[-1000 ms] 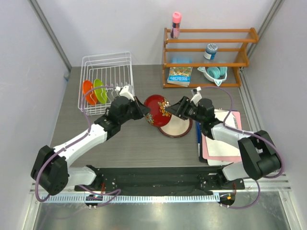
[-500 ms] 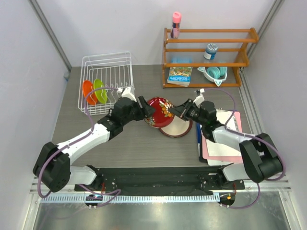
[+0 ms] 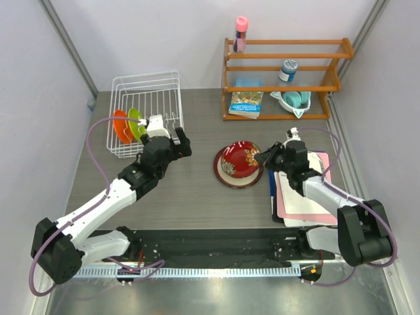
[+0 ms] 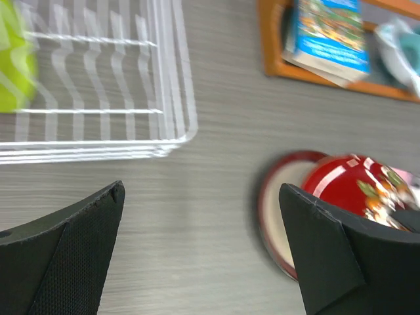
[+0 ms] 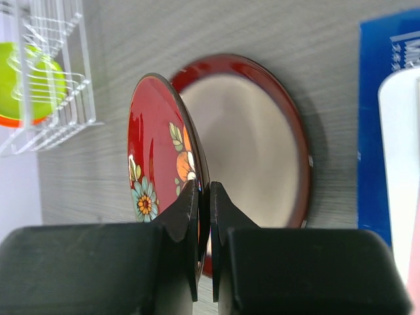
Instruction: Unload the plates from the dish rack
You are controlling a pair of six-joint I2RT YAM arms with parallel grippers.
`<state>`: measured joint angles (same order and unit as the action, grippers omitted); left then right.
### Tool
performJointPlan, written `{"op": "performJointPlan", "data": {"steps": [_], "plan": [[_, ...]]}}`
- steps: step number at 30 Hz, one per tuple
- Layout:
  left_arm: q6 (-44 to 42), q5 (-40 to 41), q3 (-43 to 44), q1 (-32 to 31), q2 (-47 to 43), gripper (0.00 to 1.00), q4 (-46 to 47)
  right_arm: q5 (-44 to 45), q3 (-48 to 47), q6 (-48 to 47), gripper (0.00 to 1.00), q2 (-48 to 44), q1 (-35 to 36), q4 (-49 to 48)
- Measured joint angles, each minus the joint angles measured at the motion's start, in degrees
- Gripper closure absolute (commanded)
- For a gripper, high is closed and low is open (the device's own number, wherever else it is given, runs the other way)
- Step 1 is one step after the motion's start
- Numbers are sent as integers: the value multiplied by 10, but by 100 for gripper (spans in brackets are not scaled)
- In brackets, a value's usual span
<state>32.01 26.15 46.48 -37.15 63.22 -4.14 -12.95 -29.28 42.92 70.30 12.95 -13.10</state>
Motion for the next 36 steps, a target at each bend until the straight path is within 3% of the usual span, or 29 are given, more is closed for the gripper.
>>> {"op": "performJointPlan", "data": {"steps": [6,11,15,16,18,19,20,22,30,36], "plan": [[-53,107,1,5,-10,0,-21,-2,0,-12,99,58,-6,3],[-82,137,8,35,-10,0,-28,-26,-8,-7,99,112,-10,-33],[-87,136,13,70,-10,0,-30,-40,-18,-5,92,141,-10,-57],[-88,134,13,79,-10,1,-31,-41,-19,-5,81,143,-10,-59],[-88,127,13,100,-10,0,-34,-42,-21,-4,74,146,-10,-58],[-88,123,13,107,-10,0,-35,-41,-23,-5,61,146,-10,-55],[-88,116,13,120,-10,0,-35,-38,-26,-7,58,146,-10,-48],[-87,108,13,136,-9,1,-35,-31,-28,-10,60,146,-10,-36],[-87,60,25,185,28,0,-34,-7,-35,-21,43,143,-10,18],[-89,43,37,218,64,0,-23,8,-43,-34,39,99,-10,51]]}}
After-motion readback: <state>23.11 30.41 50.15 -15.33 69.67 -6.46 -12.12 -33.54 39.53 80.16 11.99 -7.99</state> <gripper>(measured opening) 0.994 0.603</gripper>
